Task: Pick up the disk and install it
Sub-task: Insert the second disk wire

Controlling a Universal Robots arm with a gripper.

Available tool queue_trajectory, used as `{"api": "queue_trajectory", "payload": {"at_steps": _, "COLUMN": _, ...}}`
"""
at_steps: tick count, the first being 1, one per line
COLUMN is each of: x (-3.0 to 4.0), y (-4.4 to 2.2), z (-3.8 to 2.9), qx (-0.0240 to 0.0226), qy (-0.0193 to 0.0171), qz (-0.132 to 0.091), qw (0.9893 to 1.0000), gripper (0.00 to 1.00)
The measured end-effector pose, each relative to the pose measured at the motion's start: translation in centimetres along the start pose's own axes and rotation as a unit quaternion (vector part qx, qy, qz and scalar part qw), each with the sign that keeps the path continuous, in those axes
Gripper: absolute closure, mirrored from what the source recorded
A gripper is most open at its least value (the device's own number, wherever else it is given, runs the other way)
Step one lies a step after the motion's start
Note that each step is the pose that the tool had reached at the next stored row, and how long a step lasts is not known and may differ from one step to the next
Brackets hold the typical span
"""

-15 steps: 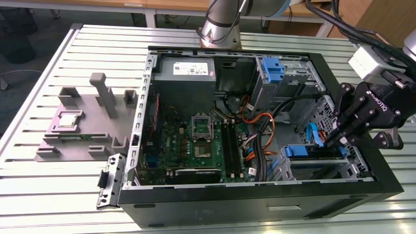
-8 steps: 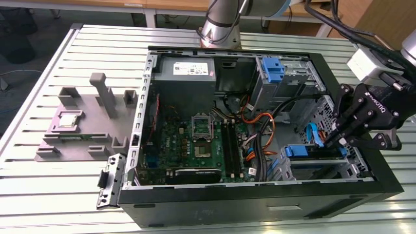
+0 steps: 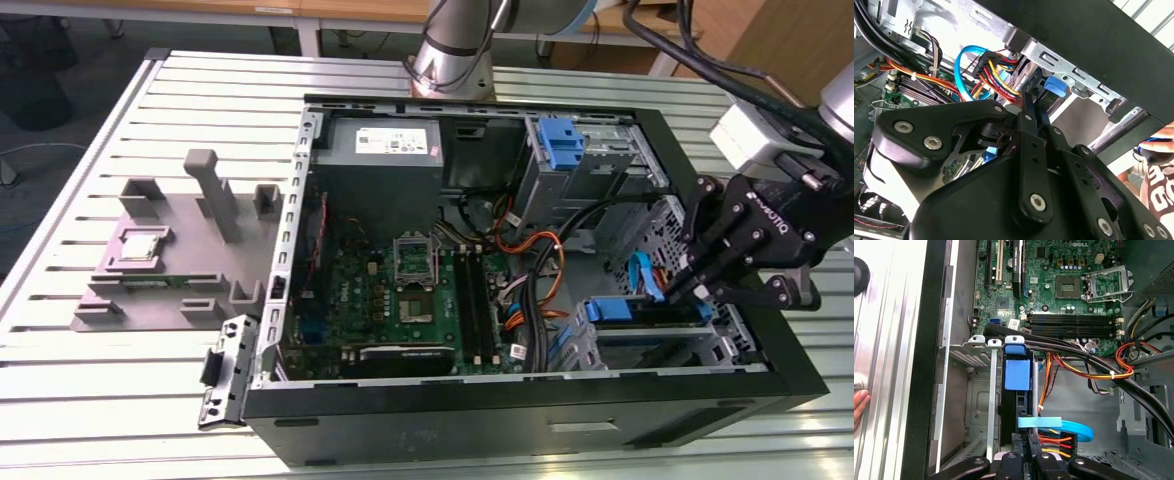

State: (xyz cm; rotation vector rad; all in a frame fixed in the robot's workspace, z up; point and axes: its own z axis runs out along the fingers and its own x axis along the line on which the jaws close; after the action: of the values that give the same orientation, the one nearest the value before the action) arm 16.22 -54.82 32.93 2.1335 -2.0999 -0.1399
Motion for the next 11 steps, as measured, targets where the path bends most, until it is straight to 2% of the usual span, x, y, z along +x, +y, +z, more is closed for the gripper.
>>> {"api": "queue_trajectory", "payload": {"at_steps": 11, "x": 0.0, "y": -0.02, "z": 0.14, "qx": 0.0, "qy": -0.0002, "qz": 0.0, "qw": 1.0, "gripper": 0.84}}
